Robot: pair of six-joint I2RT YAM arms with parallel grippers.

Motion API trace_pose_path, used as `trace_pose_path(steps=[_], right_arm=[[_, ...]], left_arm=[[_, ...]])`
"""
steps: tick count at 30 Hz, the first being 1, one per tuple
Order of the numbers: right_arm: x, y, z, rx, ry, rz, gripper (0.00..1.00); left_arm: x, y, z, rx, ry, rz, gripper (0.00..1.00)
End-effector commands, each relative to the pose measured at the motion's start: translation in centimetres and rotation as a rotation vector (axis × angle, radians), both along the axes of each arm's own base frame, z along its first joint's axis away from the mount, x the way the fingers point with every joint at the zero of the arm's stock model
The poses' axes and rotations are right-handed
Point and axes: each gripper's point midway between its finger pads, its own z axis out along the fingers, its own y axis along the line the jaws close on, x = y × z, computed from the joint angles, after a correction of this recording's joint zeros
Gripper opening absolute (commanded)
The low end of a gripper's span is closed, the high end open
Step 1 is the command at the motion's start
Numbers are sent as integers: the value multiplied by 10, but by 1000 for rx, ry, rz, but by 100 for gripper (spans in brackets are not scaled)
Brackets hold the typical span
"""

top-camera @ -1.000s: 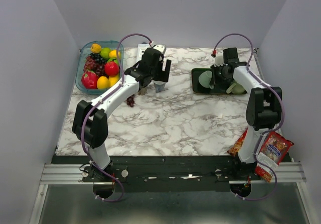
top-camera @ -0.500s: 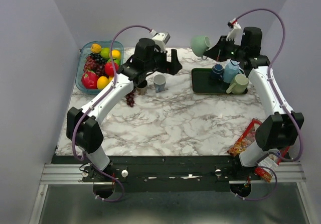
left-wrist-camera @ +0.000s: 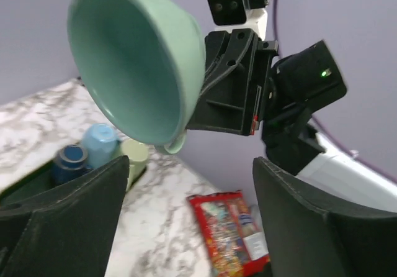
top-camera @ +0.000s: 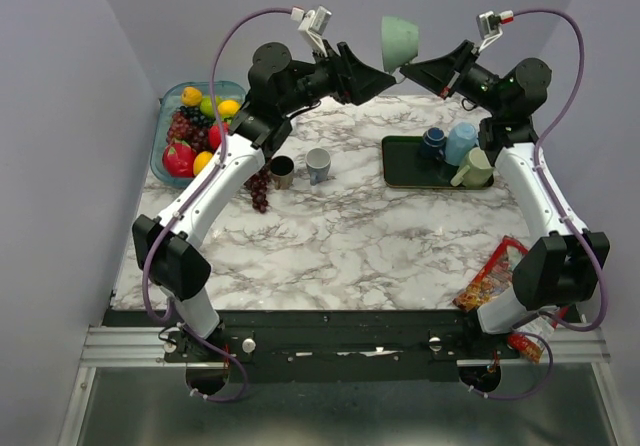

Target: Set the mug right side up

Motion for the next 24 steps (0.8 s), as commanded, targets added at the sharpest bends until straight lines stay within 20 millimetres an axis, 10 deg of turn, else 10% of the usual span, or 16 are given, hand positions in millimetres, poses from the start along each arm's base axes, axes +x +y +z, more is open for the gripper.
trace_pose_path(steps=[1, 12, 24], right_arm=[[-35, 4, 38, 79, -96, 91, 1], [-43, 6, 39, 93, -108, 91, 1], [-46, 9, 42, 122, -118, 103, 1]], left_arm=[[-8, -16, 6, -122, 87, -140, 81], [-9, -27, 18, -200, 116, -150, 47], [-6, -40, 31, -227, 113, -112, 36]])
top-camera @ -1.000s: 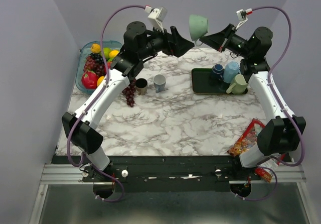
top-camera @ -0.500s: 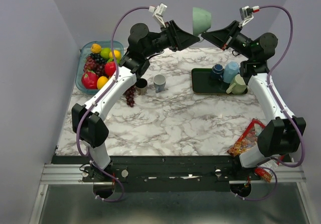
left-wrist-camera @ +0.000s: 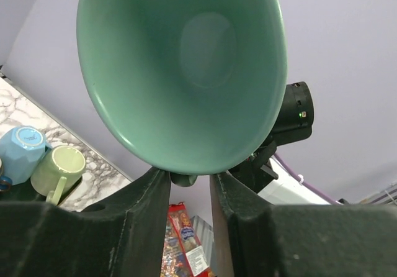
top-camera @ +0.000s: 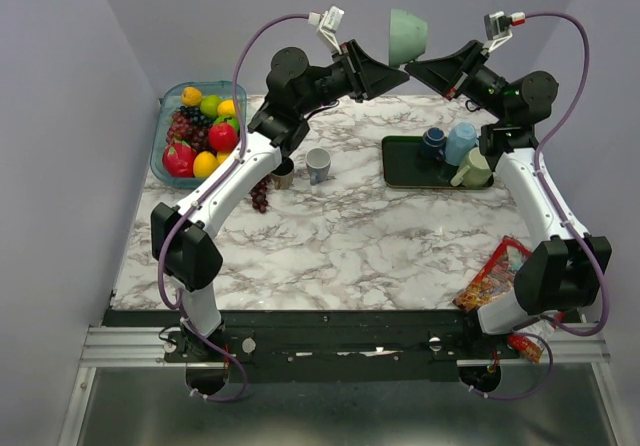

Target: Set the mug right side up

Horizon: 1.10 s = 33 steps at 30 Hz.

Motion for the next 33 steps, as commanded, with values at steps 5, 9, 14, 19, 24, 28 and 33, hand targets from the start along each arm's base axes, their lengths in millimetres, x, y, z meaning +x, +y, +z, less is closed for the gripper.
trace_pose_path(steps=[5, 9, 14, 19, 24, 28, 33], right_arm=[[-24, 10, 11, -9, -77, 56, 1], [-25, 10, 6, -41, -83, 59, 1], [-23, 12, -3, -51, -59, 70, 1], [-20, 12, -12, -65, -35, 66, 31], [-18, 12, -28, -102, -8, 65, 71], [-18, 10, -44, -175, 23, 31, 75], [5, -13, -86, -333, 157, -214, 79]], left_arm=[[4, -1, 28, -43, -49, 60, 21], [8, 2, 26, -17, -59, 100, 2], [11, 3, 23, -5, -63, 123, 0], [19, 11, 14, 36, -61, 195, 0], [29, 20, -10, 172, -63, 278, 0], [35, 30, -33, 285, -47, 335, 0], [48, 44, -84, 479, 9, 408, 0]])
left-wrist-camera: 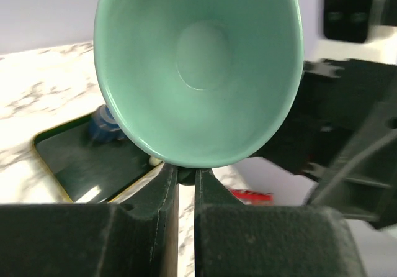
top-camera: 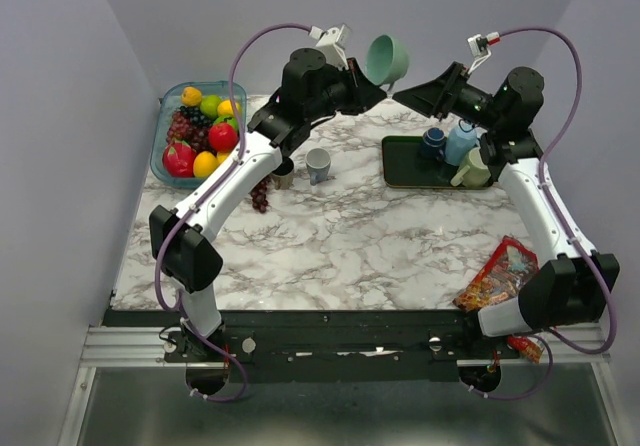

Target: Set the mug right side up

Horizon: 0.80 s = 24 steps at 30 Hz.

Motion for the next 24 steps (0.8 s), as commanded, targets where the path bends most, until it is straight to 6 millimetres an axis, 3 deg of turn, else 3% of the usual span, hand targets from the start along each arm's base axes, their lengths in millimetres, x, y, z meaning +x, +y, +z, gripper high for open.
trace_pose_path(steps=[1, 4, 5, 8, 15, 24], right_arm=[[16, -31, -33, -188, 69, -279, 80], [29, -65, -67, -304, 204, -502, 82], [26, -74, -86, -353, 274, -537, 82], [26, -93, -110, -430, 352, -623, 82], [20, -101, -142, -468, 432, -662, 82], [14, -110, -174, -507, 527, -699, 81]], left_arm=[[9, 31, -25, 189, -11, 125, 0], [13, 38, -70, 309, 39, 142, 0], [13, 40, -82, 342, 46, 146, 0], [9, 42, -127, 424, 108, 138, 0], [0, 38, -216, 624, 193, 123, 0], [3, 39, -283, 722, 276, 161, 0]])
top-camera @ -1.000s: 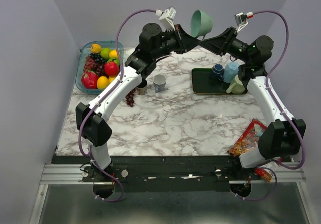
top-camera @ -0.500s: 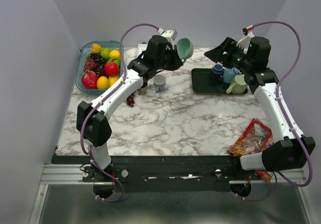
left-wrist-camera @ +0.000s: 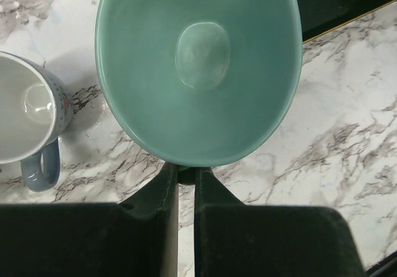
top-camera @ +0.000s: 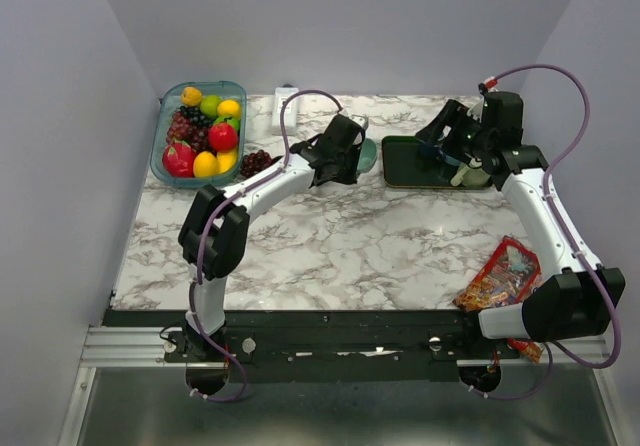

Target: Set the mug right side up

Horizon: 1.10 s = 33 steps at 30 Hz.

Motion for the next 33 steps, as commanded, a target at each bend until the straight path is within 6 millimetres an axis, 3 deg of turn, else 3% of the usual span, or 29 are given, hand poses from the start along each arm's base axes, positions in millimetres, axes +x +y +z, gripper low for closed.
trace_pose_path(steps=[1, 12, 20, 27, 29, 30, 33], right_arm=[[-8, -12, -25, -44, 72, -55, 81], [-37, -8, -53, -1, 154, -44, 80], [-41, -14, -61, -36, 178, -62, 81], [-45, -24, -74, -90, 202, -88, 83], [-46, -26, -78, -102, 213, -96, 85], [-46, -27, -79, -107, 215, -96, 85], [-47, -32, -84, -137, 229, -106, 85]], left_arm=[[13, -1, -17, 22, -35, 48, 0], [21, 2, -76, 91, -12, 64, 0], [25, 11, -94, 159, -20, 95, 0], [29, 16, -88, 205, -42, 91, 43], [31, 15, -84, 204, -48, 90, 51], [30, 14, -81, 202, -47, 91, 60], [30, 14, -72, 208, -40, 98, 74]])
